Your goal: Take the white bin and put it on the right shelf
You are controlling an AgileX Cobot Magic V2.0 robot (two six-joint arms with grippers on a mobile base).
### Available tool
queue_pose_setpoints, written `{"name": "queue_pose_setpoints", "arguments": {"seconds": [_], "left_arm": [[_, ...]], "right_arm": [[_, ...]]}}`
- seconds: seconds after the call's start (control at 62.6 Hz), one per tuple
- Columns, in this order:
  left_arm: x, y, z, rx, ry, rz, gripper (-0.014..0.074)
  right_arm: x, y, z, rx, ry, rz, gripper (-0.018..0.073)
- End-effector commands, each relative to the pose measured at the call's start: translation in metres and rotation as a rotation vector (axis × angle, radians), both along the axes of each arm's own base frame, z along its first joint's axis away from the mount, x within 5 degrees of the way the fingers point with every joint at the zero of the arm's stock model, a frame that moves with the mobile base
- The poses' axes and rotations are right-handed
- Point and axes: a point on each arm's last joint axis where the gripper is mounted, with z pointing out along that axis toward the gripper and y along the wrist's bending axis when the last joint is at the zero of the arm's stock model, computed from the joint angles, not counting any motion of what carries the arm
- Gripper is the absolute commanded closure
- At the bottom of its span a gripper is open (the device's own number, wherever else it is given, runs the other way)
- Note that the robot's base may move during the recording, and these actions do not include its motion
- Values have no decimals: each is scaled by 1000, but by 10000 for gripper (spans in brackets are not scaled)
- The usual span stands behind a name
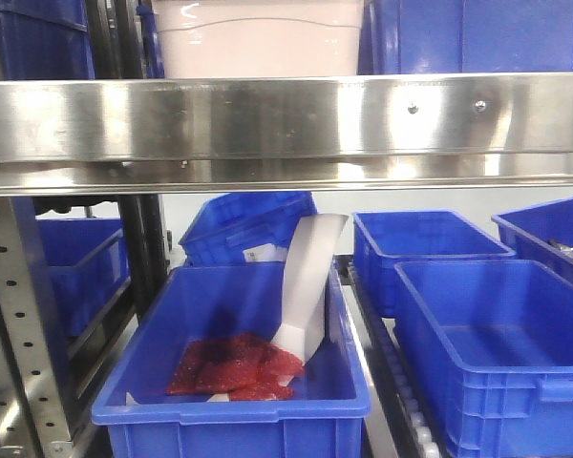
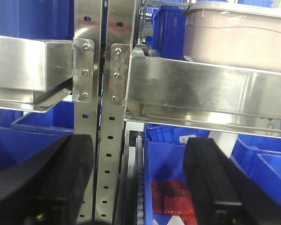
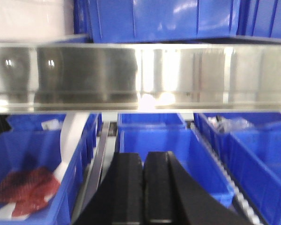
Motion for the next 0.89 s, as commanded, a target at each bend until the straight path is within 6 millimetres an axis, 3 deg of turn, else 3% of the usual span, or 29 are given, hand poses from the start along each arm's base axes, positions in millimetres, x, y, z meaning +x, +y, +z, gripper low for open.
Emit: {"name": "queue_pose_setpoints", "arguments": {"seconds": [0.0,0.67,0.878], "left_arm": [[0,1,0,-18,-68,7,714],[0,1,0,-18,-68,7,713],[-1,-5,0,-21,-67,-89,714]], "right_arm": [[-2,0,14,-14,-144,-3,509],[-2,0,15,-15,-153,-3,509],[-2,0,15,-15,-153,-3,509]]}}
